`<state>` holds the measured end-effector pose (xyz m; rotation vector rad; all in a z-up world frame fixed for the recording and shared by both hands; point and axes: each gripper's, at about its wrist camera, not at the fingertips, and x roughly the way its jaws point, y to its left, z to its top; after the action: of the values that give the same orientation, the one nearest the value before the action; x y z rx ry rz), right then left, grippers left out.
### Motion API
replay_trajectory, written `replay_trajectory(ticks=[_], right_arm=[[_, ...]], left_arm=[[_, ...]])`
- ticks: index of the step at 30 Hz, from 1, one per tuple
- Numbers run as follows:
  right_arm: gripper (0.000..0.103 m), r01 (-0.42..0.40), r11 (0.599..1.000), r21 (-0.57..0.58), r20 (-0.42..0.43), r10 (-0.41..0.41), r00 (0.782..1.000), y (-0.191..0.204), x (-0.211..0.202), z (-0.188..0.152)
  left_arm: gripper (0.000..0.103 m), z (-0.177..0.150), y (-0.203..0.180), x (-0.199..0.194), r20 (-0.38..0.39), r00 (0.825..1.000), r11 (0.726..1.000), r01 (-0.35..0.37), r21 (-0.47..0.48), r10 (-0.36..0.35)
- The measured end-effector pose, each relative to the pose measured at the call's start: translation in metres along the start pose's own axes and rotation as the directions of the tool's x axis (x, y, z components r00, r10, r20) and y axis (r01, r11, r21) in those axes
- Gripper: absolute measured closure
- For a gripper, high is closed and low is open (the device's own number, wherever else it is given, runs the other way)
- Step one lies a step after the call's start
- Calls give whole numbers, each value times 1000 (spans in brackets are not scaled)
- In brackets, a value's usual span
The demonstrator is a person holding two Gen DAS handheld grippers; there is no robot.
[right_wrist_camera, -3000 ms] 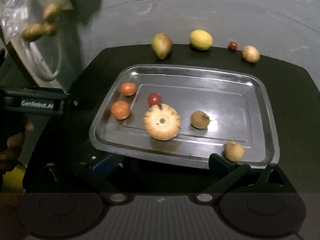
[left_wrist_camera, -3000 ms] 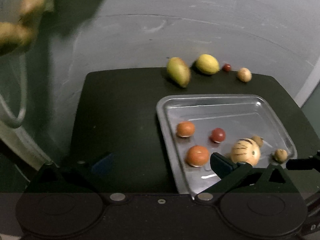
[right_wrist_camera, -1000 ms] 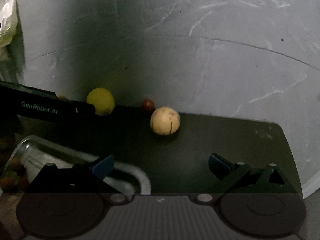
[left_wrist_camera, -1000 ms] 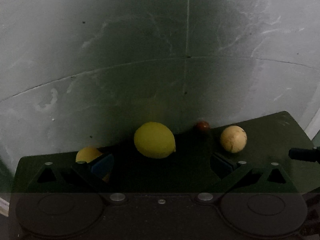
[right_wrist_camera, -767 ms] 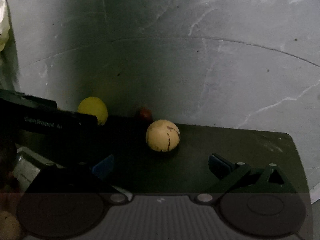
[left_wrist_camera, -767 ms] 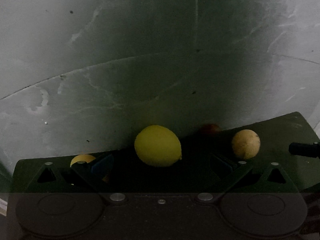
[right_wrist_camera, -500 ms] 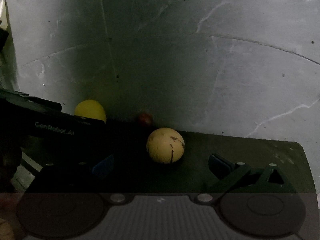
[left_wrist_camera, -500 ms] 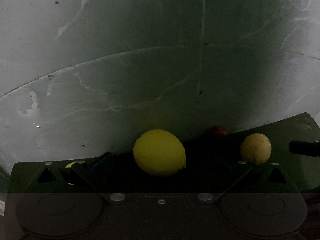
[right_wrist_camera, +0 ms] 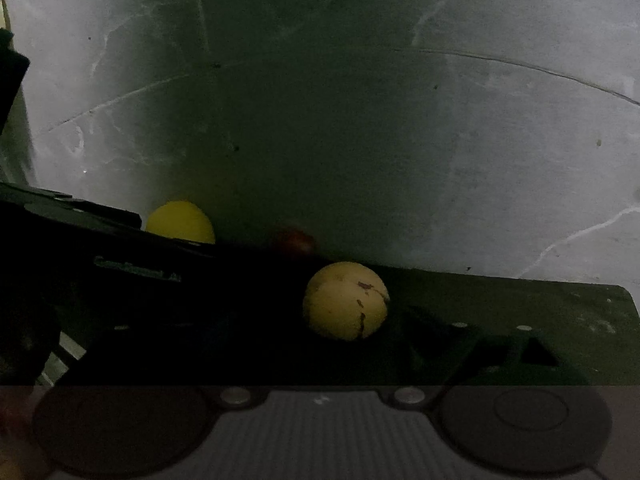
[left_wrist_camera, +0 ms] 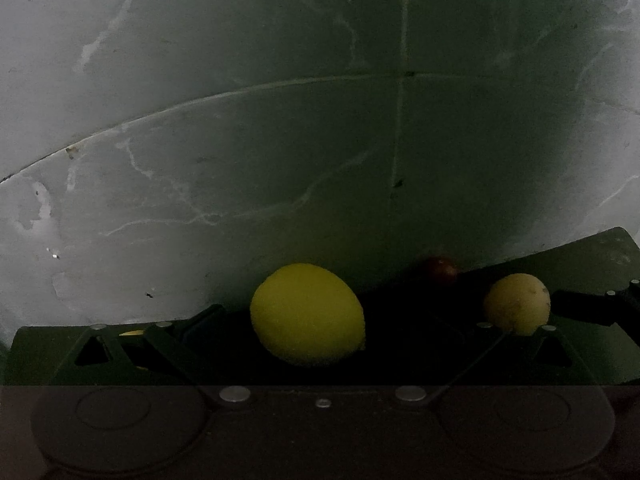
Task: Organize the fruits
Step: 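Grasp the lemon with the left tool while the right tool grasps the pale round fruit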
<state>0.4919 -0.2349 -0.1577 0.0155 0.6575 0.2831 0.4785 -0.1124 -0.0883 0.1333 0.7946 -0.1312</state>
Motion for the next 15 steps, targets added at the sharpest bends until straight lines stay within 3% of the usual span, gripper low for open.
replay_trajectory(ticks=[15], right_arm=[[28,13,1000,2,-14,-13,1000,-2,7,2]], left_arm=[[13,2,-3,10,0,1000,1000,-23,-13,23]])
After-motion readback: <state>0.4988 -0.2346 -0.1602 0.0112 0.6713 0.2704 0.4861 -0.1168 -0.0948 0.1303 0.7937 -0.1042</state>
